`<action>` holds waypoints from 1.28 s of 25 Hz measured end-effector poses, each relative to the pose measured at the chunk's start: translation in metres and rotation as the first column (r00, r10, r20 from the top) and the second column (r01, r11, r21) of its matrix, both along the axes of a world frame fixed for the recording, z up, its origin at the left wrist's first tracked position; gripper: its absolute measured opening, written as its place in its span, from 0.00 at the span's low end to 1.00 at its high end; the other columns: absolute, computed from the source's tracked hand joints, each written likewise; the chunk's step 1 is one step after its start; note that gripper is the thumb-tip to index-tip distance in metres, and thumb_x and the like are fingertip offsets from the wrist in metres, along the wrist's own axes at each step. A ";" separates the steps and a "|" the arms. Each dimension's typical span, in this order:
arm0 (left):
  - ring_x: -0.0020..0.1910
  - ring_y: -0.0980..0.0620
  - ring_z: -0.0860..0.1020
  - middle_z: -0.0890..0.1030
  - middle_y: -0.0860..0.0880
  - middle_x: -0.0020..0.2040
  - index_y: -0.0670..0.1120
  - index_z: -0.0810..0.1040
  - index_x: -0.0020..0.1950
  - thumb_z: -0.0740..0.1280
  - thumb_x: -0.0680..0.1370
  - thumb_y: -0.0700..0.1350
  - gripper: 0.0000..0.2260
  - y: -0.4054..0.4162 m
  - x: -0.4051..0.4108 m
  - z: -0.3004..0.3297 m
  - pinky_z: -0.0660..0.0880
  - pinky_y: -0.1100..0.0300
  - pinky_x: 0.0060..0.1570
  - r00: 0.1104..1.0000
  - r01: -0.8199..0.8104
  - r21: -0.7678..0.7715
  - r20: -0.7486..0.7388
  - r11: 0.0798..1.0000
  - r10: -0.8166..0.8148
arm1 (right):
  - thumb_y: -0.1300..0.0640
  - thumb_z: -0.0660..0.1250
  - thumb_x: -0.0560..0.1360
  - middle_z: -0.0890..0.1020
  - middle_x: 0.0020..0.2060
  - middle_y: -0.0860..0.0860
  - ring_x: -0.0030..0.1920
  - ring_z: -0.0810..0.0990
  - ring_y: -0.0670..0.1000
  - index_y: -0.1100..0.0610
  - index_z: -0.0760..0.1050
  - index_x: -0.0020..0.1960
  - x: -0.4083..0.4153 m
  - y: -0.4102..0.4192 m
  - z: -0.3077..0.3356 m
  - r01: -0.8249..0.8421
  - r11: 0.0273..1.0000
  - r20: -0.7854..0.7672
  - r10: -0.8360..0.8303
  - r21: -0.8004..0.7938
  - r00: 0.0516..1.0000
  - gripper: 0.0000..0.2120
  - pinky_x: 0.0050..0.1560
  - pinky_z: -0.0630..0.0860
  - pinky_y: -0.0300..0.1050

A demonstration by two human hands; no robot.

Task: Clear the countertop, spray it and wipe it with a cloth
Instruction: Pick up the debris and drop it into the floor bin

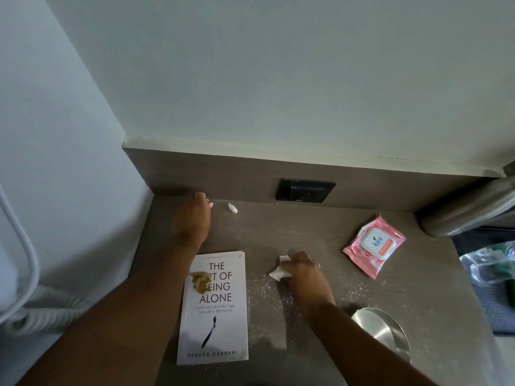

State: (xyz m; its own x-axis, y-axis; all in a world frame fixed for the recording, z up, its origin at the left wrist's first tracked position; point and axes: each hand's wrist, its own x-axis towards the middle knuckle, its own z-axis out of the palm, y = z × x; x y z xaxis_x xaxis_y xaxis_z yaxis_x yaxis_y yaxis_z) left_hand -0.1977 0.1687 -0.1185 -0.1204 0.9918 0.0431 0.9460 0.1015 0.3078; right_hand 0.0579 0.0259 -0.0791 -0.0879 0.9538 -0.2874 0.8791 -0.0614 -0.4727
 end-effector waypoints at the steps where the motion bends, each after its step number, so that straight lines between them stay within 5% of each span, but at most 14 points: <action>1: 0.34 0.47 0.77 0.80 0.43 0.39 0.43 0.73 0.48 0.64 0.81 0.48 0.08 0.001 0.004 0.002 0.75 0.53 0.33 0.999 0.048 0.038 0.023 0.998 -0.049 | 0.62 0.67 0.74 0.75 0.60 0.51 0.54 0.78 0.53 0.51 0.81 0.56 -0.001 0.001 0.000 0.008 1.000 -0.013 -0.008 -0.010 1.000 0.13 0.54 0.78 0.46; 6: 0.42 0.40 0.81 0.83 0.43 0.43 0.45 0.73 0.52 0.65 0.80 0.51 0.10 0.009 0.033 0.010 0.75 0.52 0.37 0.957 0.291 -0.027 0.002 0.956 -0.291 | 0.66 0.65 0.69 0.78 0.44 0.52 0.41 0.79 0.54 0.57 0.81 0.44 -0.006 0.004 0.010 0.066 0.997 -0.059 -0.064 0.031 0.996 0.09 0.42 0.79 0.50; 9: 0.48 0.41 0.81 0.84 0.44 0.48 0.47 0.73 0.55 0.65 0.80 0.54 0.11 0.006 0.036 0.005 0.72 0.54 0.39 0.956 0.275 -0.120 -0.070 0.954 -0.284 | 0.67 0.67 0.67 0.78 0.38 0.45 0.36 0.77 0.45 0.55 0.81 0.39 -0.015 -0.005 0.019 0.183 0.981 -0.226 -0.164 0.065 0.960 0.09 0.37 0.77 0.43; 12: 0.52 0.40 0.80 0.83 0.42 0.52 0.45 0.75 0.56 0.62 0.82 0.51 0.11 0.000 0.036 0.019 0.74 0.53 0.45 0.983 0.174 -0.154 -0.039 0.973 -0.181 | 0.69 0.69 0.68 0.80 0.43 0.45 0.41 0.78 0.44 0.51 0.83 0.47 -0.029 -0.003 0.030 0.156 0.982 -0.279 -0.120 0.109 0.953 0.15 0.42 0.75 0.37; 17: 0.42 0.41 0.80 0.81 0.42 0.44 0.41 0.75 0.50 0.62 0.82 0.47 0.10 -0.058 0.020 0.071 0.70 0.55 0.38 0.939 -0.162 0.224 0.333 0.961 0.081 | 0.69 0.68 0.72 0.80 0.48 0.50 0.44 0.77 0.46 0.52 0.82 0.50 -0.092 0.014 0.039 -0.016 0.989 -0.301 0.061 0.148 0.952 0.14 0.46 0.76 0.40; 20: 0.40 0.39 0.79 0.80 0.40 0.41 0.40 0.74 0.49 0.62 0.82 0.44 0.08 -0.126 -0.012 0.077 0.72 0.54 0.37 0.931 -0.265 0.288 0.323 0.920 0.167 | 0.70 0.65 0.71 0.79 0.52 0.53 0.47 0.78 0.51 0.55 0.82 0.53 -0.131 0.018 0.035 -0.192 0.969 -0.249 0.228 0.158 0.941 0.16 0.51 0.76 0.43; 23: 0.44 0.41 0.81 0.81 0.42 0.44 0.44 0.72 0.51 0.60 0.82 0.41 0.03 -0.193 -0.043 0.072 0.79 0.47 0.42 0.900 -0.340 0.085 0.318 0.937 0.298 | 0.65 0.65 0.74 0.76 0.60 0.56 0.55 0.79 0.58 0.58 0.78 0.60 -0.155 0.015 0.021 -0.399 0.915 -0.077 0.403 0.066 0.912 0.15 0.54 0.73 0.44; 27: 0.52 0.40 0.81 0.83 0.43 0.51 0.44 0.76 0.57 0.62 0.79 0.37 0.08 -0.258 -0.065 0.060 0.78 0.50 0.49 0.894 -0.415 -0.077 0.153 0.907 0.422 | 0.54 0.61 0.79 0.69 0.66 0.57 0.62 0.73 0.60 0.55 0.69 0.67 -0.163 -0.004 0.008 -0.543 0.839 0.172 0.540 -0.035 0.824 0.17 0.58 0.75 0.54; 32: 0.51 0.41 0.81 0.83 0.43 0.51 0.44 0.74 0.62 0.65 0.78 0.53 0.17 -0.295 -0.066 0.037 0.77 0.50 0.48 0.924 -0.378 -0.097 0.022 0.921 0.382 | 0.57 0.58 0.80 0.70 0.63 0.56 0.60 0.73 0.59 0.53 0.68 0.67 -0.162 -0.018 0.004 -0.575 0.817 0.351 0.529 0.035 0.773 0.16 0.51 0.75 0.53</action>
State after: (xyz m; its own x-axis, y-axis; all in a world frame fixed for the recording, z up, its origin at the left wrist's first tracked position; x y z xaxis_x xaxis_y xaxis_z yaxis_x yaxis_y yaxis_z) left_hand -0.2636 -0.1259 -0.0812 -0.4889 0.8705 -0.0562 0.8179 0.4799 0.3174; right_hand -0.1037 0.0076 -0.0749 -0.5392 0.7989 -0.2664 0.8416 0.5228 -0.1356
